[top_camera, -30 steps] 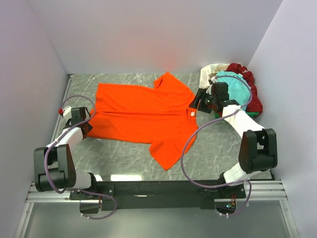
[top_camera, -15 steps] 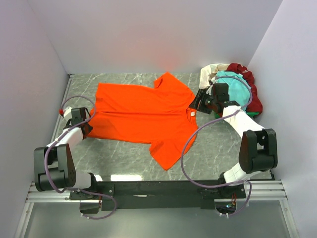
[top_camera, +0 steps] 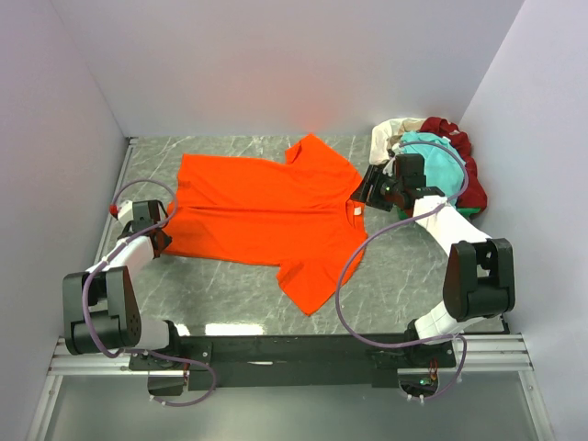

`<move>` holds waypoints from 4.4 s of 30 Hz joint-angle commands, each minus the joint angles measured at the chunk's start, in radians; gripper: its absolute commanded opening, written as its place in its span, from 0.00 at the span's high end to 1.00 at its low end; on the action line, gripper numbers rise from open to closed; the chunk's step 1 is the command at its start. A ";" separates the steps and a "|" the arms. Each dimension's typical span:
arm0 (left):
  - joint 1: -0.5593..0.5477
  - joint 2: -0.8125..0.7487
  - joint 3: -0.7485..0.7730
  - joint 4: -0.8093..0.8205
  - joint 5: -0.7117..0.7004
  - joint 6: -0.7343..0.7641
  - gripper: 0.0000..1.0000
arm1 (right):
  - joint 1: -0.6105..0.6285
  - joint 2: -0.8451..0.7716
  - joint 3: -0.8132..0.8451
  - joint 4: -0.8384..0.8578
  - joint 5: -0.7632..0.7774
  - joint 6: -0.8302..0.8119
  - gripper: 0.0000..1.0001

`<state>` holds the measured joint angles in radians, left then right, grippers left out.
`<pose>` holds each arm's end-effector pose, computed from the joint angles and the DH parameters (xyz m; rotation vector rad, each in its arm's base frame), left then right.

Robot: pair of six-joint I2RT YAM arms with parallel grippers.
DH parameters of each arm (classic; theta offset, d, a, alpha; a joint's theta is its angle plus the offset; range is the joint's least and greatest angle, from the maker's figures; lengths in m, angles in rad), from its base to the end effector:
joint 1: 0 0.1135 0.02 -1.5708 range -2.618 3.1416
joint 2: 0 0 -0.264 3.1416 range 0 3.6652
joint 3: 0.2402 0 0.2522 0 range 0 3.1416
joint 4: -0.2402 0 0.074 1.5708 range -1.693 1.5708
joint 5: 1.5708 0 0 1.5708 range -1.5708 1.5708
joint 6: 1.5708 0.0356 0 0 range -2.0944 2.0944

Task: Fold and stack the t-shirts
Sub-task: Flatten the tshirt out, then fold the tshirt

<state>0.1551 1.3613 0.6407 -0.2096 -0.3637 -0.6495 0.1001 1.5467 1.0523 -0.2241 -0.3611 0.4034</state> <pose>0.2479 0.0516 0.1692 -1.0865 2.1753 0.2357 0.3356 0.0463 0.2434 0.1602 2.3192 0.6716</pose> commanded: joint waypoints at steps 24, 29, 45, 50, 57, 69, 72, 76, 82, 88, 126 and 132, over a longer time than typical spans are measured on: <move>0.012 0.062 0.033 0.015 0.002 0.004 0.70 | -0.016 -0.025 -0.009 0.035 -0.007 -0.003 0.36; 0.015 0.079 0.037 0.018 0.012 0.010 0.74 | -0.016 -0.027 -0.009 0.034 -0.006 -0.002 0.36; 0.017 0.006 0.017 0.087 0.172 0.021 0.99 | 0.133 -0.120 -0.020 0.046 -0.040 0.018 0.38; 0.015 -0.060 -0.001 0.108 0.198 0.013 0.99 | 0.285 -0.175 -0.035 0.013 0.029 0.049 0.39; 0.015 -0.074 -0.013 0.144 0.227 0.024 0.99 | 0.519 -0.293 -0.124 -0.135 0.229 0.083 0.42; 0.020 -0.010 -0.027 0.202 0.292 0.059 1.00 | 0.935 -0.474 -0.336 -0.333 0.389 0.337 0.43; 0.021 -0.008 -0.032 0.230 0.292 0.065 0.99 | 0.977 -0.438 -0.359 -0.308 0.390 0.400 0.46; 0.030 -0.011 -0.033 0.237 0.289 0.076 0.99 | 1.067 -0.340 -0.361 -0.245 0.393 0.471 0.47; 0.038 0.004 -0.033 0.245 0.312 0.076 0.99 | 1.112 -0.225 -0.322 -0.231 0.452 0.496 0.46; 0.044 -0.004 -0.041 0.249 0.322 0.077 0.99 | 1.122 -0.151 -0.282 -0.245 0.524 0.505 0.46; 0.050 -0.156 -0.111 0.213 0.273 -0.030 1.00 | 1.213 -0.178 -0.291 -0.425 0.671 0.607 1.00; 0.050 -0.255 -0.157 0.162 0.253 -0.058 1.00 | 1.268 -0.233 -0.310 -0.472 0.705 0.655 1.00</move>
<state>0.2024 1.1652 0.5034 -0.0265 -0.0837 -0.6754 1.3384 1.3556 0.7582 -0.6422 0.2886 1.0084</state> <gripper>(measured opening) 0.020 0.010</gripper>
